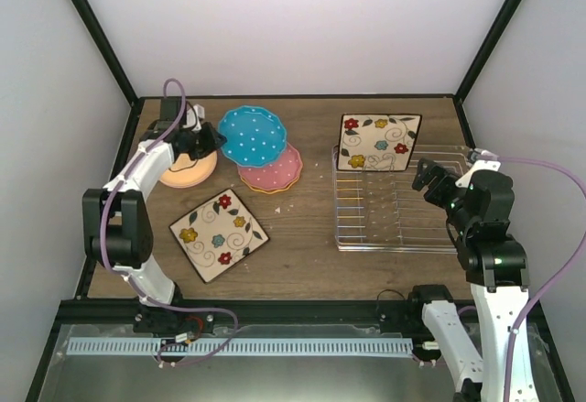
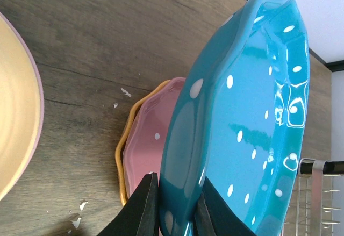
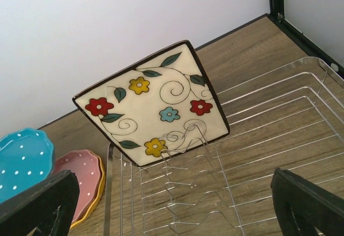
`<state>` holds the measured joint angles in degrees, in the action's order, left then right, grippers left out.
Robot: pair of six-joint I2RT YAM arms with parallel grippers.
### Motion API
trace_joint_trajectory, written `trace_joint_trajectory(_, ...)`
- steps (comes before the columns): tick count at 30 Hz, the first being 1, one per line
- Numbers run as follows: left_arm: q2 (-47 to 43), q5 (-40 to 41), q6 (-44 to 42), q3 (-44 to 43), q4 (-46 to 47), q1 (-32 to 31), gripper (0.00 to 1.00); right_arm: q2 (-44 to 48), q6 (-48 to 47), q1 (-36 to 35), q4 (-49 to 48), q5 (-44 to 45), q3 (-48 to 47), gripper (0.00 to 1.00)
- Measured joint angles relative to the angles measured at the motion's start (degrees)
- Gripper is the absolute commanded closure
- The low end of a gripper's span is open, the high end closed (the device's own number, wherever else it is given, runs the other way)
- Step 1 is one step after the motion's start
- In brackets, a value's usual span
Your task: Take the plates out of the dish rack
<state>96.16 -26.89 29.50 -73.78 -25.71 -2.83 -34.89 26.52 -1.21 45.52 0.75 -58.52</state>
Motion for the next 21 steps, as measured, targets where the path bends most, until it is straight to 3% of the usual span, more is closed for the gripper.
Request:
trace_joint_trajectory(18, 7.4, 5.4, 0.3, 0.6, -2.2, -4.8, 0.96, 1.4, -0.3, 0.0, 3.0, 2.8, -1.9, 0.0)
trace_joint_trajectory(21, 8.9, 5.2, 0.6, 0.2, -2.0, -5.1, 0.86, 1.8, -0.3, 0.0, 3.5, 3.5, -2.6, 0.0)
